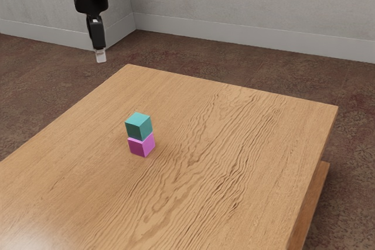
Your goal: Pick up the blue block with one arm, and put the blue block on the table with one arm
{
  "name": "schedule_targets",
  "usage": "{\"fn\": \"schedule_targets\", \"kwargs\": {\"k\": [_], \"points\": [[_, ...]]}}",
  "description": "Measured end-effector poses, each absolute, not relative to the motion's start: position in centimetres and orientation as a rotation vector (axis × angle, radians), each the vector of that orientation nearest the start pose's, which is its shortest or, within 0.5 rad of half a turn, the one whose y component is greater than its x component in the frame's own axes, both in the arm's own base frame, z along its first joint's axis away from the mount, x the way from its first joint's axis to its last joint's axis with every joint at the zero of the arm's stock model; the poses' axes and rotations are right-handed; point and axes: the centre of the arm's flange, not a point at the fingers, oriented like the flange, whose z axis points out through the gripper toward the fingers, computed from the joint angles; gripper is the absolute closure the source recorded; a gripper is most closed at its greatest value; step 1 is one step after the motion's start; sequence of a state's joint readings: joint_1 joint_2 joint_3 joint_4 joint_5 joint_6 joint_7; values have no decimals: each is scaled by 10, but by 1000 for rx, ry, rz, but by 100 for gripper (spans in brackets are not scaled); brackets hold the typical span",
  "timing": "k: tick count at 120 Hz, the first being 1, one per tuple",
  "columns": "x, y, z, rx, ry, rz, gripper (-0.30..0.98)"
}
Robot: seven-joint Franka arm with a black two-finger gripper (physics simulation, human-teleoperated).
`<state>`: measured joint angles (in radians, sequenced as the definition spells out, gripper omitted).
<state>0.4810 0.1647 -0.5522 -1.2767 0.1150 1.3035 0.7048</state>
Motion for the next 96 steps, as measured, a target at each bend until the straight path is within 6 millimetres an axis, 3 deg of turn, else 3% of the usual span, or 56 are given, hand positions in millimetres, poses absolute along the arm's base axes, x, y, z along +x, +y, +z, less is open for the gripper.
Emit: {"fn": "schedule_targets", "kwargs": {"k": [39, 41, 44, 48, 53, 57, 63, 74, 78, 96], "points": [[568, 6, 660, -2910, 1189, 180, 0], [562, 8, 674, -2900, 1169, 154, 0], [541, 12, 720, -2869, 1111, 51, 0], [517, 13, 761, -2838, 1050, -35, 0], [506, 11, 768, -2834, 1018, -23, 0], [505, 8, 756, -2845, 1009, 30, 0], [512, 3, 715, -2878, 1015, 159, 0], [520, -4, 605, -2943, 1029, 409, 0], [522, -1, 574, -2960, 1016, 455, 0], [542, 35, 503, -3039, 893, 448, 0]]}}
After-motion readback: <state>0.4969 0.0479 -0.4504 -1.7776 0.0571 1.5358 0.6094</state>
